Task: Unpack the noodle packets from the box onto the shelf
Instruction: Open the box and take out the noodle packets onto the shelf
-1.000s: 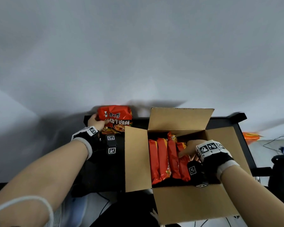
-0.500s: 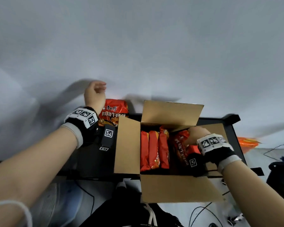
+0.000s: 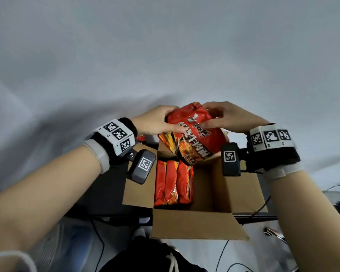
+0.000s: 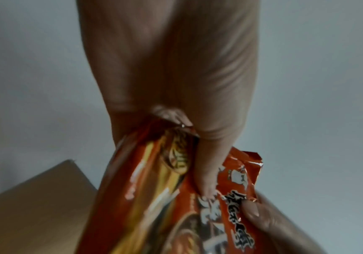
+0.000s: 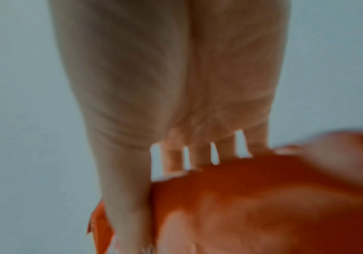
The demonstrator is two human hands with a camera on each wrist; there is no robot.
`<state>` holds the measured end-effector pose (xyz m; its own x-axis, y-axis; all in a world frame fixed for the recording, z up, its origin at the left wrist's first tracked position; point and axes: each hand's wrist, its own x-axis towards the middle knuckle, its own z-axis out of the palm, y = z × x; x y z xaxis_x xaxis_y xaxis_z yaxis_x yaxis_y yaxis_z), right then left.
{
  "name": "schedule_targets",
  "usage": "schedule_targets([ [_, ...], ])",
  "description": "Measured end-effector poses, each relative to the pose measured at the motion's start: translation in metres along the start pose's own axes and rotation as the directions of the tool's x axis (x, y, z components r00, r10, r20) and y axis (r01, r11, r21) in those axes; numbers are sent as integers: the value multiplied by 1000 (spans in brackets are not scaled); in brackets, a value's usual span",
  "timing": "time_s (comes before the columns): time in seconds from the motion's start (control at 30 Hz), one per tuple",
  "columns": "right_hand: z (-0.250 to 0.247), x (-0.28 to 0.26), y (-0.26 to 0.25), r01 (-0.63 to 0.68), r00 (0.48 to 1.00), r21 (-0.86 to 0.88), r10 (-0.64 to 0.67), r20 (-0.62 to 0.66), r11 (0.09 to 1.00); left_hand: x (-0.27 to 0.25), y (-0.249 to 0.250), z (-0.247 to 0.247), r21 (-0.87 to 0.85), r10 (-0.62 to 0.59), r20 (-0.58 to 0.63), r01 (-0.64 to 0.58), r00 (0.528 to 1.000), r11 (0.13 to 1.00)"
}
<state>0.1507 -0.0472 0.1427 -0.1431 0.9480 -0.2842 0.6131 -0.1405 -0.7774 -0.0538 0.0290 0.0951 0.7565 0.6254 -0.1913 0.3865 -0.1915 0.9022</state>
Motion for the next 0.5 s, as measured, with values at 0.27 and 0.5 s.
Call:
schedule_targets([
  [0.27, 31, 51, 54, -210, 942, -262, 123, -312, 942, -4, -52, -62, -613, -279, -504, -112, 817, 782],
  [0.5, 54, 63, 76, -304, 953, -476, 262, -155, 825, 11, -90, -72, -543, -346, -502, 22, 793, 840],
])
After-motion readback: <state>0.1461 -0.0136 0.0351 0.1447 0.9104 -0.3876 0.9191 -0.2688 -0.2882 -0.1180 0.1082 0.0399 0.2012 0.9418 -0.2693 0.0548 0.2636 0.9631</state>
